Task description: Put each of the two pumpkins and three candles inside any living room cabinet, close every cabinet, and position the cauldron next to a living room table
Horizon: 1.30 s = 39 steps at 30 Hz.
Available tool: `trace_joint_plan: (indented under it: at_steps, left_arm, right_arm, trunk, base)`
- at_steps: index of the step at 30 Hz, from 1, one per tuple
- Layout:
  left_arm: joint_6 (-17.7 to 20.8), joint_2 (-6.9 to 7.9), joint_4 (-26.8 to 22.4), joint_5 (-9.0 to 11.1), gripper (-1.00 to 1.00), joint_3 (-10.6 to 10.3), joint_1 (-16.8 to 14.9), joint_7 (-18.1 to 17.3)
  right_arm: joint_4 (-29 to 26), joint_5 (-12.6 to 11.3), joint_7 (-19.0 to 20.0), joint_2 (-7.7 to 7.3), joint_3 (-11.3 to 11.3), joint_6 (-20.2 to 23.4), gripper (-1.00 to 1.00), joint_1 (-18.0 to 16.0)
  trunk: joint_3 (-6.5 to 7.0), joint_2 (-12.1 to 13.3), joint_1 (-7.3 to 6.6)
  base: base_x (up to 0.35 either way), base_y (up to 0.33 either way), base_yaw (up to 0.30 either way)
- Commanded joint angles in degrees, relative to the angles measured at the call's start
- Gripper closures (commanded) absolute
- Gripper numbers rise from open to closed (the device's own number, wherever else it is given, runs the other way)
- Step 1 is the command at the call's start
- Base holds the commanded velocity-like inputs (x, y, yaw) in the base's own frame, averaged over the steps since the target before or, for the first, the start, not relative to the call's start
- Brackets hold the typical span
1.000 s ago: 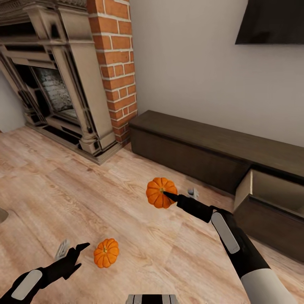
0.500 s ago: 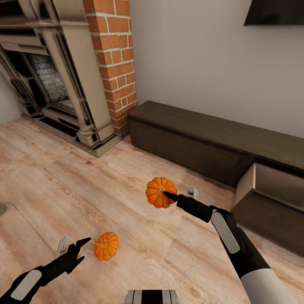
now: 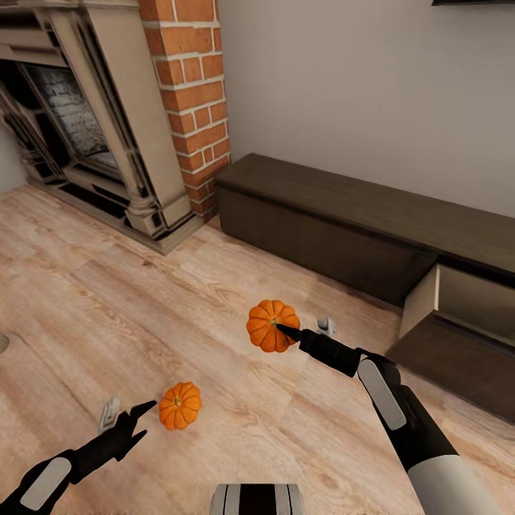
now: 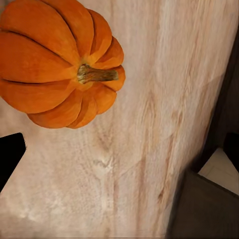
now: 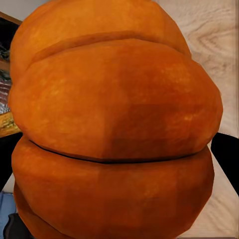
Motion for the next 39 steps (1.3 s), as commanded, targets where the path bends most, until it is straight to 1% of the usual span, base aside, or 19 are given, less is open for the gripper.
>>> trace_joint_plan:
  at_steps: [1,13,15,19,21,39]
  left_arm:
    - [0.43,-0.01,0.01,0.17,-1.00,0.14,-0.02,-0.16]
    - [0.47,-0.01,-0.02,0.15,-1.00,0.14,-0.02,-0.49]
    - [0.49,-0.01,-0.04,0.13,-1.00,0.10,-0.02,-1.20]
    - [0.42,-0.01,0.01,0.02,-1.00,0.03,-0.02,-3.78]
    - [0.42,0.02,0.01,0.00,-1.00,0.05,-0.02,-4.16]
    - [0.50,0.16,0.00,0.05,-1.00,0.06,-0.02,-4.51]
  right_arm:
    - [-0.02,-0.47,-0.02,-0.03,0.04,0.27,1.00,-0.03]
    - [0.07,-0.47,-0.02,-0.03,0.04,0.17,1.00,-0.03]
    - [0.08,-0.47,-0.02,-0.03,0.04,0.15,1.00,-0.03]
    - [0.10,-0.47,-0.02,-0.03,0.04,0.09,1.00,-0.03]
    - [0.09,-0.47,-0.02,-0.03,0.04,0.09,1.00,-0.03]
    - [0.16,-0.39,-0.09,-0.03,0.04,-0.05,1.00,-0.03]
  trunk:
    - [-0.27,-0.03,0.01]
    - [-2.92,-0.19,0.32]
    - [-3.37,-0.22,0.37]
    - [-4.25,-0.27,0.48]
    - [-4.70,-0.30,0.53]
    - [-8.68,-0.54,0.99]
  base:
    - [0.000,0.000,0.000]
    - [0.000,0.000,0.000]
    - [0.000,0.000,0.000]
    - [0.000,0.000,0.000]
    - [0.000,0.000,0.000]
    - [0.000,0.000,0.000]
